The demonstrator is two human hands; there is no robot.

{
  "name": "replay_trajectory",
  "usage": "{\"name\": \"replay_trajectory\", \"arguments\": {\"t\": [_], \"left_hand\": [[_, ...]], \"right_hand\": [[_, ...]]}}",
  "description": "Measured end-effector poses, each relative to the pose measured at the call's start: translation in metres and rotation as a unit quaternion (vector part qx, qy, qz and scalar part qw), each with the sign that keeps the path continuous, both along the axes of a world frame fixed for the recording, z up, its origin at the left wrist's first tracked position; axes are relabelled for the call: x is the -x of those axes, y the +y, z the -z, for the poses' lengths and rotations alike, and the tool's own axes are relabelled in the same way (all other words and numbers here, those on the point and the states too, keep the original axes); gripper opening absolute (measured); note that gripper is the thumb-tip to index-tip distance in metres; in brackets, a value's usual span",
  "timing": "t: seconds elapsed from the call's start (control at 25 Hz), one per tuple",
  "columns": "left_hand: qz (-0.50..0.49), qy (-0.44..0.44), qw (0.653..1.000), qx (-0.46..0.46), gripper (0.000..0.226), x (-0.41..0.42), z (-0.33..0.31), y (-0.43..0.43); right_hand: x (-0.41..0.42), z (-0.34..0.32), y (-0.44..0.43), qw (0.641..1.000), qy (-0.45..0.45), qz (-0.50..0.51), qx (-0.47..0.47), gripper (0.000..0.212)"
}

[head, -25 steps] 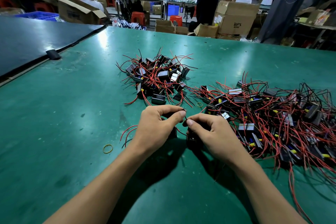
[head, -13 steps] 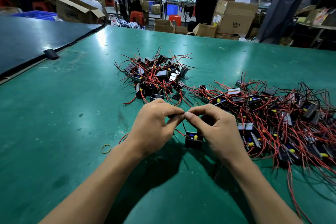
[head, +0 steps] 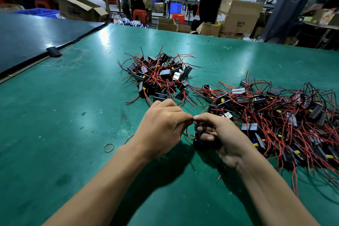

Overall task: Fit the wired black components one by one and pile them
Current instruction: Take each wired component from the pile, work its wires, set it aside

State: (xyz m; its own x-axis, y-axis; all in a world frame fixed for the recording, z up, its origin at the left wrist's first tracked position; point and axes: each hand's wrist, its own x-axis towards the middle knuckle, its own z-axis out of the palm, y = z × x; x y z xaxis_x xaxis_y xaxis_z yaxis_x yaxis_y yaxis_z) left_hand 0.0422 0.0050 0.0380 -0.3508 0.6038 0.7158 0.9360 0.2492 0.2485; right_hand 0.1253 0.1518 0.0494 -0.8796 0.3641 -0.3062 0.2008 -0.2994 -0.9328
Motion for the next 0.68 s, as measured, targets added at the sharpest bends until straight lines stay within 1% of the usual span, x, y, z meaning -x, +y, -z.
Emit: {"name": "replay_trajectory", "arguments": {"t": [0.04,0.08,0.12,0.16,0.2,0.24,0.28,0.32,0.36,0.48,0.52,0.56,0.6,0.68], "left_hand": [[0.002,-0.015,1.0,-0.005,0.009,0.002,0.001,-0.001],[0.007,-0.044,0.999,-0.016,0.009,0.004,0.003,-0.002],[0.013,-0.085,0.996,-0.03,0.008,0.006,0.004,-0.003],[0.019,-0.13,0.99,-0.042,0.007,0.008,0.004,-0.003],[0.023,-0.175,0.983,-0.05,0.005,0.008,0.004,-0.003],[0.028,-0.214,0.975,-0.054,0.005,0.008,0.004,-0.003],[0.033,-0.243,0.968,-0.056,0.006,0.008,0.004,-0.002],[0.04,-0.265,0.962,-0.054,0.008,0.008,0.004,-0.002],[0.046,-0.28,0.958,-0.049,0.01,0.009,0.003,-0.003],[0.057,-0.297,0.952,-0.032,0.011,0.01,0.003,-0.004],[0.058,-0.291,0.955,-0.03,0.011,0.01,0.002,-0.005],[0.056,-0.275,0.959,-0.03,0.01,0.01,0.002,-0.005],[0.047,-0.242,0.969,-0.026,0.008,0.009,0.003,-0.005],[0.007,-0.126,0.992,0.008,0.007,0.007,0.003,-0.005]], "right_hand": [[-0.001,0.002,0.003,1.0,0.013,-0.011,-0.007,0.026],[-0.002,0.003,0.004,0.996,0.043,-0.02,-0.07,0.02],[-0.004,0.005,0.007,0.979,0.083,-0.02,-0.183,0.012],[-0.005,0.005,0.01,0.945,0.127,-0.011,-0.3,0.002],[-0.005,0.009,0.013,0.899,0.171,0.0,-0.404,0.008],[-0.005,0.011,0.014,0.854,0.211,0.002,-0.475,0.014],[-0.004,0.014,0.015,0.817,0.243,-0.001,-0.523,0.014],[-0.004,0.017,0.015,0.791,0.267,-0.002,-0.551,0.013],[-0.003,0.019,0.015,0.774,0.283,-0.003,-0.566,0.011],[-0.003,0.02,0.018,0.762,0.297,-0.002,-0.575,0.007],[-0.004,0.02,0.017,0.762,0.291,0.0,-0.579,0.005],[-0.005,0.019,0.015,0.77,0.274,0.005,-0.576,0.002],[-0.005,0.019,0.012,0.791,0.244,0.011,-0.561,0.003],[-0.003,0.019,0.007,0.857,0.157,0.002,-0.491,0.011]]}}
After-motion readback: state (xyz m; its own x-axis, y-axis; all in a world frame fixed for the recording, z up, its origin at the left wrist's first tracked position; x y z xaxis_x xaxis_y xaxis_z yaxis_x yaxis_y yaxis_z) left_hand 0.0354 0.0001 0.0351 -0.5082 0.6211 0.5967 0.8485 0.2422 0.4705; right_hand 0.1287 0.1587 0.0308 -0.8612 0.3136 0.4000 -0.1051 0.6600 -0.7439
